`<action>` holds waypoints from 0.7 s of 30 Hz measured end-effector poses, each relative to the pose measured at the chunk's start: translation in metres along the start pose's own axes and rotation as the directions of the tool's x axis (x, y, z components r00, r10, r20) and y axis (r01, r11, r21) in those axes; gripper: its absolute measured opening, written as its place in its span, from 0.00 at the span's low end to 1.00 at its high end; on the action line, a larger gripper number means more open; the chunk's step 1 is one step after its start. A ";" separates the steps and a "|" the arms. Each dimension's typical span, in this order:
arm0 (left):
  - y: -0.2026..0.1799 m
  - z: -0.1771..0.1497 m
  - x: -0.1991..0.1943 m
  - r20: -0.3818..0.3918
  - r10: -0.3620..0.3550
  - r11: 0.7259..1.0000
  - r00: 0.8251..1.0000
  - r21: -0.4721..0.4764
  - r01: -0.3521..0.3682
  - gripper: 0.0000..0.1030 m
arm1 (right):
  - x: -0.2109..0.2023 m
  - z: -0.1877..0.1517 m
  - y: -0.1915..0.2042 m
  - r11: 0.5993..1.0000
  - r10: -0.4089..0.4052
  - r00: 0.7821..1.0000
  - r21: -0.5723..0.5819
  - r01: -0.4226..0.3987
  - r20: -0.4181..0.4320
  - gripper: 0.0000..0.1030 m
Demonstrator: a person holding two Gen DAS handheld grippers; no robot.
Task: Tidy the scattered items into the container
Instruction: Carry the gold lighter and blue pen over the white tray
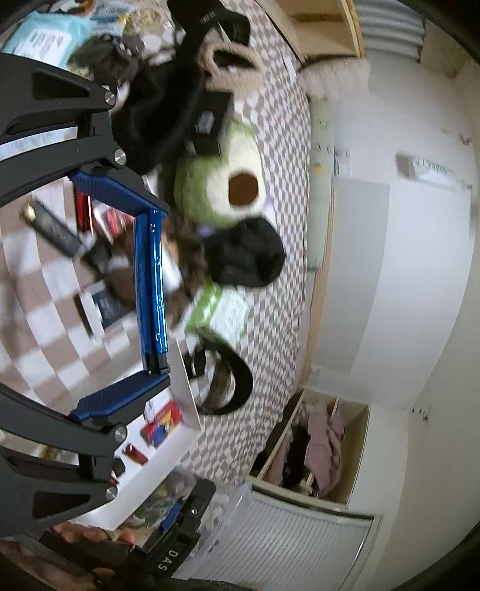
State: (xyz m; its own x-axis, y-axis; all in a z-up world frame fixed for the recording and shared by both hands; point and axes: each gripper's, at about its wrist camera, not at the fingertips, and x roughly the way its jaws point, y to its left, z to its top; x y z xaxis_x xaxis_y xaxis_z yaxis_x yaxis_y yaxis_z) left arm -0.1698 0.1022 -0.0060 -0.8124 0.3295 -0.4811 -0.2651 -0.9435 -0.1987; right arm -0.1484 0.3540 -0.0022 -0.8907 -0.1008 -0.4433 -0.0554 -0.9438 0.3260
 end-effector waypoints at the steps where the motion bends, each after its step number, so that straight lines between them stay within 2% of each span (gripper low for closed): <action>1: -0.007 0.002 0.003 0.000 -0.010 1.000 1.000 0.007 0.010 0.80 | -0.002 0.001 -0.005 1.000 -0.005 1.000 0.015 0.005 0.002 0.79; 7: -0.052 0.014 0.024 -0.007 -0.069 0.995 0.998 0.068 0.069 0.80 | -0.008 0.006 -0.041 0.993 -0.075 0.997 0.091 0.074 -0.001 0.79; 10: -0.071 0.017 0.037 -0.034 -0.089 0.991 0.995 0.094 0.092 0.80 | -0.008 0.006 -0.060 0.984 -0.117 0.993 0.134 0.119 -0.021 0.79; 16: -0.102 0.015 0.063 -0.122 -0.095 0.983 0.988 0.147 0.113 0.80 | 0.001 0.000 -0.085 0.969 -0.166 0.981 0.170 0.181 -0.098 0.79; 21: -0.115 0.012 0.080 -0.167 -0.105 0.978 0.980 0.163 0.133 0.80 | 0.009 -0.006 -0.094 0.962 -0.208 0.964 0.141 0.232 -0.166 0.79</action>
State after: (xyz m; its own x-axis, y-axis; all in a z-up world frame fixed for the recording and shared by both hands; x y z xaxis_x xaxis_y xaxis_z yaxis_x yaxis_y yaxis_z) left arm -0.2104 0.2361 -0.0113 -0.6816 0.4280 -0.5935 -0.4517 -0.8842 -0.1188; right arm -0.1487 0.4400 -0.0424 -0.7720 0.0469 -0.6339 -0.3240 -0.8871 0.3288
